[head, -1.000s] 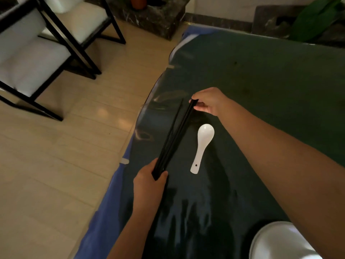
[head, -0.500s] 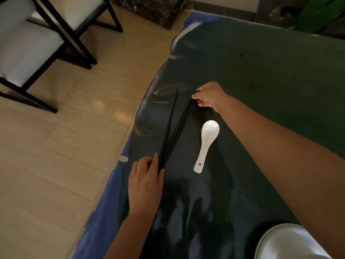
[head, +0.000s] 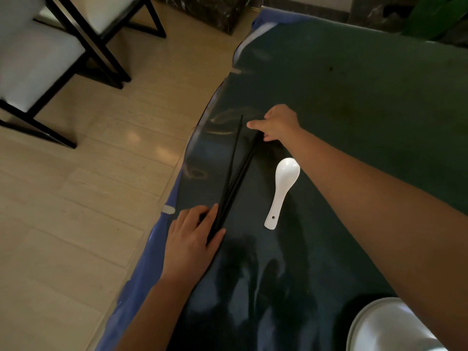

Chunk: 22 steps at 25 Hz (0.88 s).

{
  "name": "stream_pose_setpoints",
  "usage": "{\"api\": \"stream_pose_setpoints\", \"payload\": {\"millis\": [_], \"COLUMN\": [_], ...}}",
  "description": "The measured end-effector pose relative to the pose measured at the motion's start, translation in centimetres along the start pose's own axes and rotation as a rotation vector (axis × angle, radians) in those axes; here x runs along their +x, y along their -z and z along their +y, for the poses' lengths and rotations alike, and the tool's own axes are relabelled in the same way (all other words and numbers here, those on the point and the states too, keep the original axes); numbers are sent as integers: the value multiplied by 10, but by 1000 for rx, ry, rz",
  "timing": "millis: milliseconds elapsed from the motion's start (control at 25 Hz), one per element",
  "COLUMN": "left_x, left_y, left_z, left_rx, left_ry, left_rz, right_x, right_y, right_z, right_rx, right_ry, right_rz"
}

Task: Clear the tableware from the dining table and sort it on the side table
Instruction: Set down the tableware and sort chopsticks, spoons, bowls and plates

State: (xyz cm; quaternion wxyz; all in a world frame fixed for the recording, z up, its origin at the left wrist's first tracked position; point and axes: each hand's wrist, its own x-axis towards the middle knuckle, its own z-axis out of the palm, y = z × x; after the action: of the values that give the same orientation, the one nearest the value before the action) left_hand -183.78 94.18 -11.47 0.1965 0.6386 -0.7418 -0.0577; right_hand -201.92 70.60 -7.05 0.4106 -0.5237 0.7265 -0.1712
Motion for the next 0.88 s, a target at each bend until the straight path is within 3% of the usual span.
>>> {"api": "stream_pose_setpoints", "payload": {"millis": [240, 560, 880], "left_x": [1, 3, 11], "left_y": [-6, -9, 9], "left_z": [0, -10, -33], "left_rx": [-156, -210, -175], "left_ry": [-100, -159, -312], "left_rz": [-23, -33, -412], "right_x": [-1, 2, -3], "right_y": [-17, -19, -12], "right_z": [-13, -13, -6], "right_rx": [-287, -194, -345], "right_ry": [102, 125, 325], "right_rz": [64, 20, 31]}}
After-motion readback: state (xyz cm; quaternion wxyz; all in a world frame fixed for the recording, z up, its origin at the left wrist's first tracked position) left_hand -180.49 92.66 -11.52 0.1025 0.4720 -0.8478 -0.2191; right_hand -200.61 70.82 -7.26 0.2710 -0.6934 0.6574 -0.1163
